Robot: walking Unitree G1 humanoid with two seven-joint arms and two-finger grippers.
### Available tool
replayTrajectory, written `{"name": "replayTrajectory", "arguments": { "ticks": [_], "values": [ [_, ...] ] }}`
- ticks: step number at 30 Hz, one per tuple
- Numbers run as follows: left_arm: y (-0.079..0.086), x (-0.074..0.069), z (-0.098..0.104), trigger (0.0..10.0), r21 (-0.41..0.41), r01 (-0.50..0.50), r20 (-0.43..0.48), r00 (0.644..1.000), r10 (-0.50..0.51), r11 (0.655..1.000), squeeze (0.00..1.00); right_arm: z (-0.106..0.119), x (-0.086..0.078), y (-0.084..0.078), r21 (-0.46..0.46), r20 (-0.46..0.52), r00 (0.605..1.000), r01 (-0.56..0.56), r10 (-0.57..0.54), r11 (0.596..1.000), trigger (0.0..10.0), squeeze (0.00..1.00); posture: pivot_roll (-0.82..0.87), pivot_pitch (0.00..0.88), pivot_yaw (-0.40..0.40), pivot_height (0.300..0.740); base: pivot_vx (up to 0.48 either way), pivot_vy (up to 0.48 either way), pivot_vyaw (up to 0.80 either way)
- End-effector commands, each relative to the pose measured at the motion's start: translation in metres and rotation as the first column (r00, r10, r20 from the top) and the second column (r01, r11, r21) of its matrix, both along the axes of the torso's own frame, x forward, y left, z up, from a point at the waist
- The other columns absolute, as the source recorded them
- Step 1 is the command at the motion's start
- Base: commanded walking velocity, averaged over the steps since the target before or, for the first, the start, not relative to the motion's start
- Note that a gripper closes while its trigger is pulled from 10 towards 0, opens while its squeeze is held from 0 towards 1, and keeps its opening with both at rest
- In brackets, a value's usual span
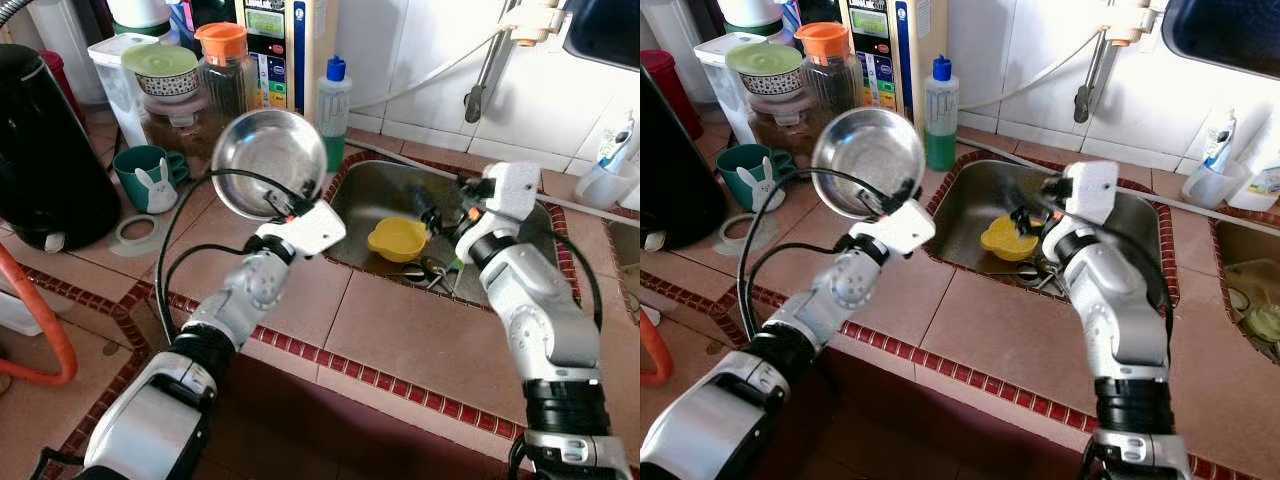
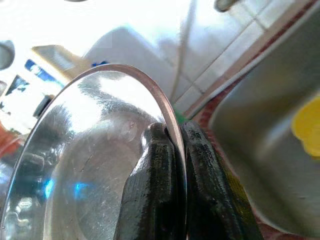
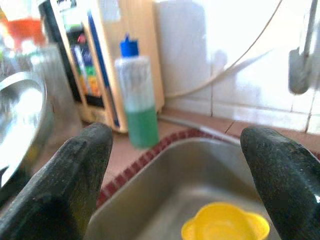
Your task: Kitchen organization
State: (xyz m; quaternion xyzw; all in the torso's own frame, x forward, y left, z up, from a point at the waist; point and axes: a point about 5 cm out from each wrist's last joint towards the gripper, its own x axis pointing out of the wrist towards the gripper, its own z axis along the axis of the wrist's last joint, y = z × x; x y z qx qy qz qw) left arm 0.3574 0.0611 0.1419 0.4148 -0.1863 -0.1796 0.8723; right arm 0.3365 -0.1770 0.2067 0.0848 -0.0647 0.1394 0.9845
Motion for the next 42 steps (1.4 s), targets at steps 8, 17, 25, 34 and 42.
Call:
{"name": "replayTrajectory", "arguments": {
  "ticks": [8, 17, 25, 34, 42],
  "values": [
    [-0.031, -0.020, 0.003, 10.0, 0.162, 0.185, 0.156, 0.965, -0.210, 0.969, 0.00, 0.009, 0.005, -0.007, 0.078, -0.007, 1.000, 0.005, -0.004, 0.997, 10.0, 0.00, 0.04, 0.000, -0.001, 0.740, 0.000, 0.000, 0.00],
    [-0.054, -0.032, 0.004, 10.0, 0.198, 0.302, 0.180, 0.924, -0.337, 0.933, 0.00, 0.014, 0.011, -0.007, 0.093, -0.064, 0.995, -0.072, 0.078, 0.993, 10.0, 0.00, 0.04, 0.000, 0.000, 0.740, 0.000, 0.000, 0.00],
    [-0.062, -0.032, 0.003, 10.0, 0.200, 0.313, 0.173, 0.921, -0.348, 0.928, 0.00, 0.040, 0.013, -0.011, 0.125, 0.044, 0.998, -0.047, 0.041, 0.991, 10.0, 0.00, 0.04, 0.000, 0.009, 0.740, 0.000, 0.000, 0.00],
    [-0.064, -0.029, 0.004, 10.0, 0.179, 0.294, 0.163, 0.932, -0.323, 0.939, 0.00, 0.045, 0.005, -0.003, 0.173, 0.116, 0.989, -0.115, 0.096, 0.978, 10.0, 0.00, 0.04, 0.000, 0.011, 0.740, 0.000, 0.000, 0.00],
    [-0.069, -0.031, 0.005, 10.0, 0.221, 0.315, 0.195, 0.913, -0.358, 0.923, 0.00, 0.017, 0.004, 0.003, 0.034, -0.061, 0.986, -0.152, 0.154, 0.988, 10.0, 0.00, 0.04, 0.000, 0.014, 0.740, 0.000, 0.000, 0.00]
  ]
}}
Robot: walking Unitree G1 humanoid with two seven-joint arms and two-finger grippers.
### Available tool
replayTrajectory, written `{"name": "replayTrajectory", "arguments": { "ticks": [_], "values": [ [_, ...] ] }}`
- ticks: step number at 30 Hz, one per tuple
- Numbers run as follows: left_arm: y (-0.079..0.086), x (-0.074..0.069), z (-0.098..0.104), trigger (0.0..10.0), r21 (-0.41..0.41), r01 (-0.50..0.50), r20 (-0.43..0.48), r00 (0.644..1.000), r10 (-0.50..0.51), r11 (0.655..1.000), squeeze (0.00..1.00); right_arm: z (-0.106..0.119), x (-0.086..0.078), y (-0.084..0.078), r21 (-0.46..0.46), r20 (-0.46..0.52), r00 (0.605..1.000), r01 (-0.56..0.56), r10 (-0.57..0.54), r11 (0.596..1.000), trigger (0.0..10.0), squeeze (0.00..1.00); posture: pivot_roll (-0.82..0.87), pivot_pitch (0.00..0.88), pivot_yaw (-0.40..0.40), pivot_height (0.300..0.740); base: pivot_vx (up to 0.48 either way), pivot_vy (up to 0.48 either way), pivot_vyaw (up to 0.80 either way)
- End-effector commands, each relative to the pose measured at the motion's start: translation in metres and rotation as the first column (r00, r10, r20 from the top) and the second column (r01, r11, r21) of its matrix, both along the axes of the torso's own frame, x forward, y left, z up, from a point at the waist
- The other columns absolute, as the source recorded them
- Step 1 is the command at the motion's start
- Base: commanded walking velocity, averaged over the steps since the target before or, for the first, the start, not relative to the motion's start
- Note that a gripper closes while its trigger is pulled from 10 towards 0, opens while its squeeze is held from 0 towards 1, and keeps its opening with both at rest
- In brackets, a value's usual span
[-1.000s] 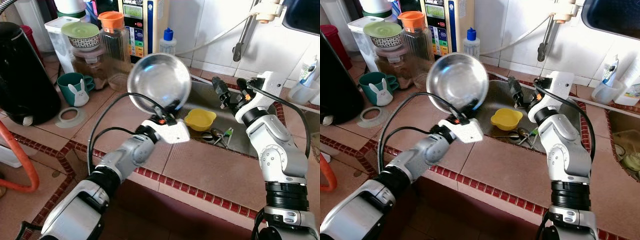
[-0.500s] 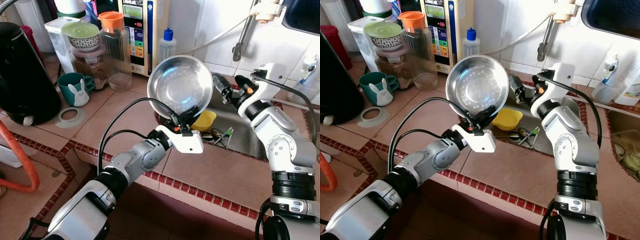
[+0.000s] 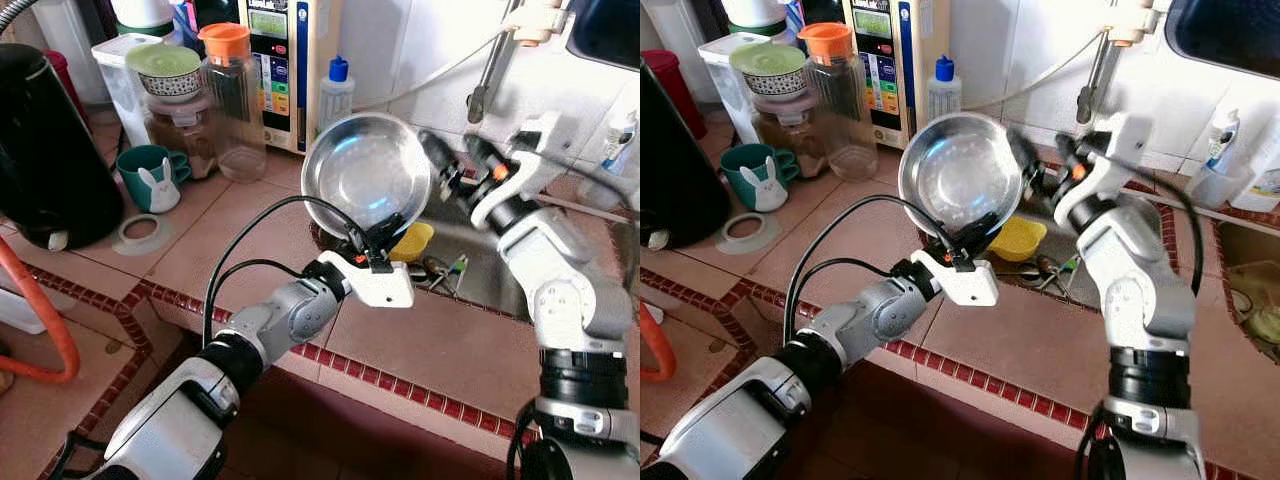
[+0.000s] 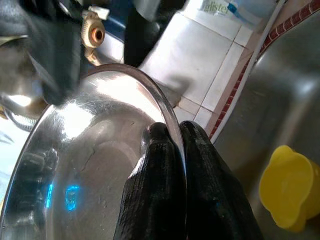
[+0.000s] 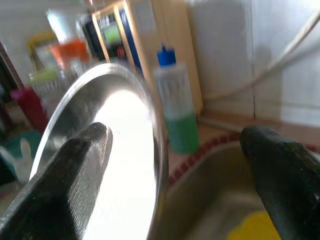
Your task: Kitchen organization
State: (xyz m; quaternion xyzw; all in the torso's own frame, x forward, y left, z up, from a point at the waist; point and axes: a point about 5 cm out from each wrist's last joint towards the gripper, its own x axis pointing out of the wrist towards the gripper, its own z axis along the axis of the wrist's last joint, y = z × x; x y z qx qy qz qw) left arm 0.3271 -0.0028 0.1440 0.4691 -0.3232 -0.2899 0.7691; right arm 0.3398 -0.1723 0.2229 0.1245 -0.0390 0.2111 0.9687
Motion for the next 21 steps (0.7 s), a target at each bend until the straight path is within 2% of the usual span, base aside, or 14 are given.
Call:
{"name": "replayTrajectory", "arguments": {
  "ticks": [1, 7, 8, 9, 15, 21],
  "values": [
    [-0.005, -0.001, 0.004, 10.0, 0.013, 0.025, 0.031, 0.999, -0.026, 1.000, 0.00, -0.001, 0.001, -0.002, -0.047, -0.021, 1.000, 0.004, -0.005, 0.999, 10.0, 0.00, 0.04, 0.000, 0.014, 0.740, 0.000, 0.000, 0.00],
    [-0.008, -0.003, 0.005, 10.0, 0.014, 0.039, 0.046, 0.998, -0.040, 0.999, 0.00, -0.003, 0.004, -0.004, -0.080, -0.048, 0.998, 0.027, -0.031, 0.996, 10.0, 0.00, 0.04, 0.000, 0.014, 0.740, 0.000, 0.000, 0.00],
    [-0.009, -0.004, 0.004, 10.0, 0.014, 0.044, 0.049, 0.998, -0.045, 0.999, 0.00, -0.003, 0.004, -0.004, -0.085, -0.051, 0.998, 0.035, -0.039, 0.996, 3.4, 0.00, 0.04, 0.000, 0.013, 0.740, 0.000, 0.000, 0.00],
    [-0.010, -0.005, 0.004, 10.0, 0.016, 0.051, 0.055, 0.997, -0.052, 0.999, 0.00, -0.003, 0.005, -0.005, -0.090, -0.054, 0.997, 0.043, -0.048, 0.995, 0.0, 0.00, 0.04, 0.000, 0.013, 0.740, 0.000, 0.000, 0.00],
    [-0.013, -0.010, 0.001, 10.0, 0.037, 0.079, 0.075, 0.994, -0.082, 0.996, 0.00, -0.006, 0.009, -0.011, -0.131, -0.106, 0.989, 0.090, -0.104, 0.987, 0.0, 0.00, 0.04, 0.000, 0.013, 0.740, 0.000, 0.000, 0.00],
    [-0.014, -0.011, 0.000, 10.0, 0.038, 0.084, 0.076, 0.993, -0.087, 0.996, 0.00, -0.007, 0.009, -0.012, -0.130, -0.125, 0.987, 0.086, -0.102, 0.988, 0.0, 0.00, 0.04, 0.000, 0.014, 0.740, 0.000, 0.000, 0.00]
  ]
}}
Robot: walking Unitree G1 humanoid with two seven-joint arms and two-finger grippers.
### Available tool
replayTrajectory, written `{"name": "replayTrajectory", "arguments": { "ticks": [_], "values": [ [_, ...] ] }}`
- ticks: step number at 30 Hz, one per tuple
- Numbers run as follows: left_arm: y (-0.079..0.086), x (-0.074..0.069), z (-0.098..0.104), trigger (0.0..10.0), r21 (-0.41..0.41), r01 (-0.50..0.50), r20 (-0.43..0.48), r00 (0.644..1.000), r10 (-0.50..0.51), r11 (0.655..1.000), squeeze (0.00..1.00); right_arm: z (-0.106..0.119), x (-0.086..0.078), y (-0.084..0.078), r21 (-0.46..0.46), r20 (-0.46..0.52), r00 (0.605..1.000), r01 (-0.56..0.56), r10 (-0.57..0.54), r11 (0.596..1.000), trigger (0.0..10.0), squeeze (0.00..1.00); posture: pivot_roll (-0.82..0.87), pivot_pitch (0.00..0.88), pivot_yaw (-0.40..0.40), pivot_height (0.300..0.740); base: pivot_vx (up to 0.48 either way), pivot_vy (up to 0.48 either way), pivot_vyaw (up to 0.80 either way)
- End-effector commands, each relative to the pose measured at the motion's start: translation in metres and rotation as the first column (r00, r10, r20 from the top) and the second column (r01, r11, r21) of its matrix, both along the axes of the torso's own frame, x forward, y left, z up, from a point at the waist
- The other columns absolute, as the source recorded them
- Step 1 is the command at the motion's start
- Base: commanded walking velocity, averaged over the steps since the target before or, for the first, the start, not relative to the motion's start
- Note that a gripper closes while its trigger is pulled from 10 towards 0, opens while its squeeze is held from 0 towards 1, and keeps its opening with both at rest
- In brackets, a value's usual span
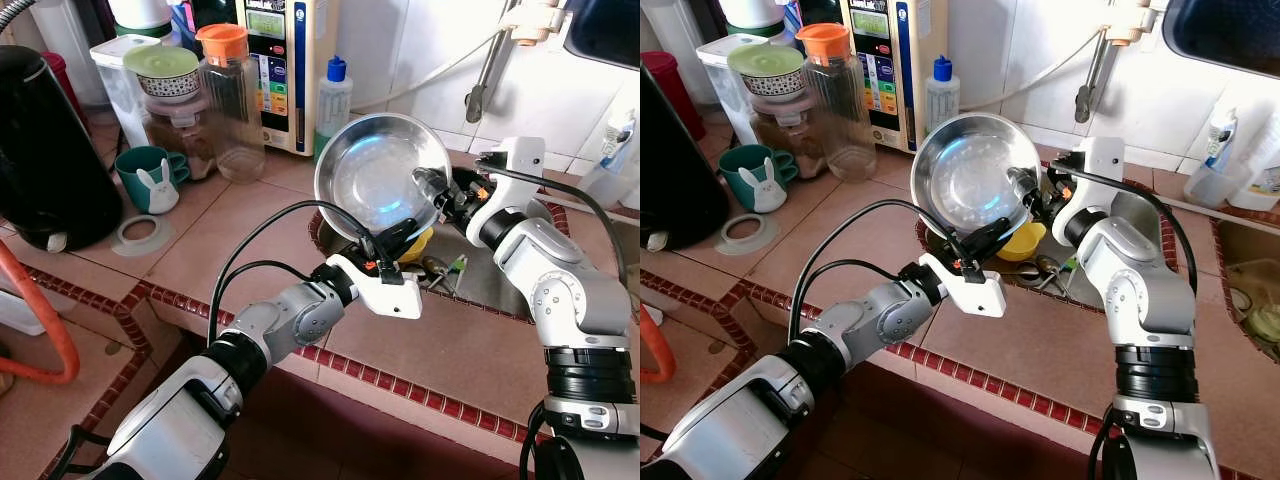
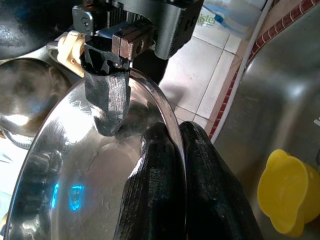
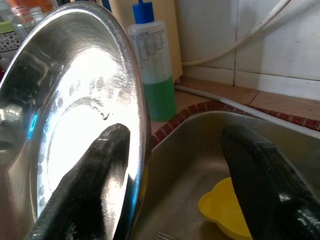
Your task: Kitchen organization
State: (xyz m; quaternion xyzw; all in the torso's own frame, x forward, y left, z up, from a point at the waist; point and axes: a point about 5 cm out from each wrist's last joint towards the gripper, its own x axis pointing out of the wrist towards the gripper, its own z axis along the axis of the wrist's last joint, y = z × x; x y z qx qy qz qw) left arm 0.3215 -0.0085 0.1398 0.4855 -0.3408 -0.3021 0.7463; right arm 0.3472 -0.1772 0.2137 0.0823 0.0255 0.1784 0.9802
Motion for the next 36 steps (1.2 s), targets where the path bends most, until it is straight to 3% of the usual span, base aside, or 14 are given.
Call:
{"name": "replayTrajectory", "arguments": {
  "ticks": [1, 36],
  "values": [
    [-0.0083, -0.0056, 0.0045, 10.0, -0.008, 0.050, 0.037, 0.998, -0.050, 0.999, 0.00, 0.0021, 0.0016, -0.0068, -0.018, -0.015, 0.999, 0.039, -0.039, 0.999, 0.0, 0.00, 0.04, 0.000, 0.013, 0.740, 0.000, 0.000, 0.00],
    [-0.0063, -0.0050, -0.0003, 10.0, 0.003, 0.034, 0.020, 0.999, -0.034, 0.999, 0.00, -0.0031, -0.0029, -0.0078, 0.001, -0.059, 0.998, 0.028, -0.027, 1.000, 0.0, 0.00, 0.03, 0.000, 0.012, 0.740, 0.000, 0.000, 0.00]
  ]
}}
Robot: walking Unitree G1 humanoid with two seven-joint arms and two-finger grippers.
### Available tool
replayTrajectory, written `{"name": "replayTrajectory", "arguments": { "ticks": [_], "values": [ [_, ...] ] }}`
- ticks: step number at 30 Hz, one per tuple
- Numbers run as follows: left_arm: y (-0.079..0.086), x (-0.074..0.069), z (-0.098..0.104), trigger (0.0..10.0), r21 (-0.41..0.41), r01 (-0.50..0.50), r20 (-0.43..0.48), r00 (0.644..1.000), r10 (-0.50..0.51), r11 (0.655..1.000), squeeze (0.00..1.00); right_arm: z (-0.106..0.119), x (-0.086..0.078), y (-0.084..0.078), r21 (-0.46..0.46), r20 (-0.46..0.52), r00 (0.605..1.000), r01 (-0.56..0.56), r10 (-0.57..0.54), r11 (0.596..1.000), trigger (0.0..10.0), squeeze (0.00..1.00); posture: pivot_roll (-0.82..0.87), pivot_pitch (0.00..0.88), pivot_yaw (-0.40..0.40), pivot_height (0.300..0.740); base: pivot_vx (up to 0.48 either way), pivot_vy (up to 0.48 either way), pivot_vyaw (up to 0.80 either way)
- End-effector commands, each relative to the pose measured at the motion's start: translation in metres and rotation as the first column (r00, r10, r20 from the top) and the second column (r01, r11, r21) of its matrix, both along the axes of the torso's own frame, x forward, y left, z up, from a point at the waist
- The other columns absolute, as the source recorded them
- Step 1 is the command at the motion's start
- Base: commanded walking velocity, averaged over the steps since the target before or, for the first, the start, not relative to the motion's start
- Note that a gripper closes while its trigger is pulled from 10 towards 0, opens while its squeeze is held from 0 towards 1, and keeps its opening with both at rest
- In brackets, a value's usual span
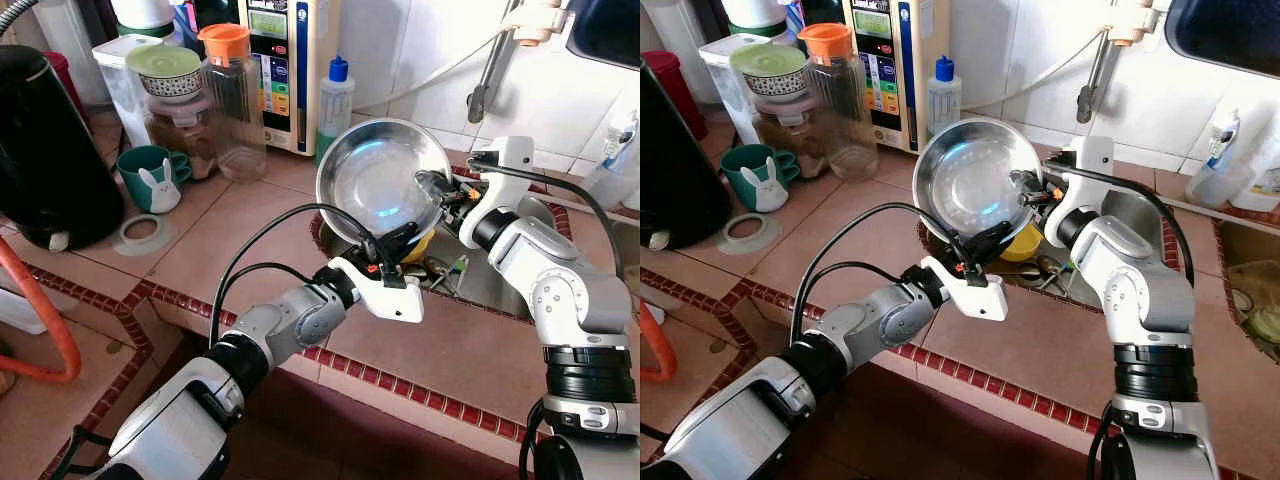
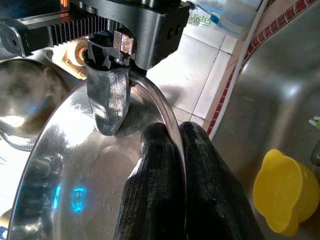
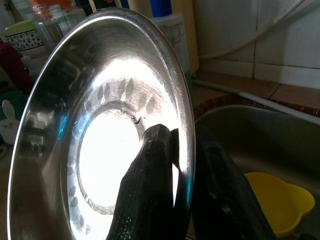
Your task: Kitchen organization
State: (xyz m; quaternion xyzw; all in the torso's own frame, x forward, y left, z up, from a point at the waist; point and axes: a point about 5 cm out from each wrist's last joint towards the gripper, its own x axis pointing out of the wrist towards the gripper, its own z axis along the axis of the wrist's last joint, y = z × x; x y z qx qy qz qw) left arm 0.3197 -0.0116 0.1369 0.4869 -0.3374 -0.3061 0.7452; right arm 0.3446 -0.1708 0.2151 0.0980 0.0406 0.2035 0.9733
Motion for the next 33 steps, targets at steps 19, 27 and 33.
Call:
{"name": "replayTrajectory", "arguments": {
  "ticks": [19, 27, 33],
  "values": [
    [-0.002, -0.004, 0.007, 10.0, -0.082, 0.061, -0.038, 0.997, -0.064, 0.995, 1.00, -0.007, 0.000, -0.015, -0.028, -0.031, 0.995, 0.094, -0.095, 0.995, 0.0, 0.00, 0.03, 0.000, 0.011, 0.740, 0.000, 0.000, 0.00],
    [-0.001, -0.004, 0.007, 10.0, -0.085, 0.064, -0.046, 0.997, -0.068, 0.994, 1.00, -0.008, -0.001, -0.016, -0.029, -0.031, 0.994, 0.102, -0.103, 0.994, 0.0, 0.00, 0.03, 0.000, 0.010, 0.740, 0.000, 0.000, 0.00],
    [0.001, -0.004, 0.013, 10.0, -0.131, 0.060, -0.013, 0.998, -0.063, 0.990, 1.00, -0.008, 0.000, -0.017, -0.024, -0.026, 0.993, 0.114, -0.115, 0.993, 0.0, 0.00, 0.04, 0.000, 0.010, 0.740, 0.000, 0.000, 0.00]
  ]
}}
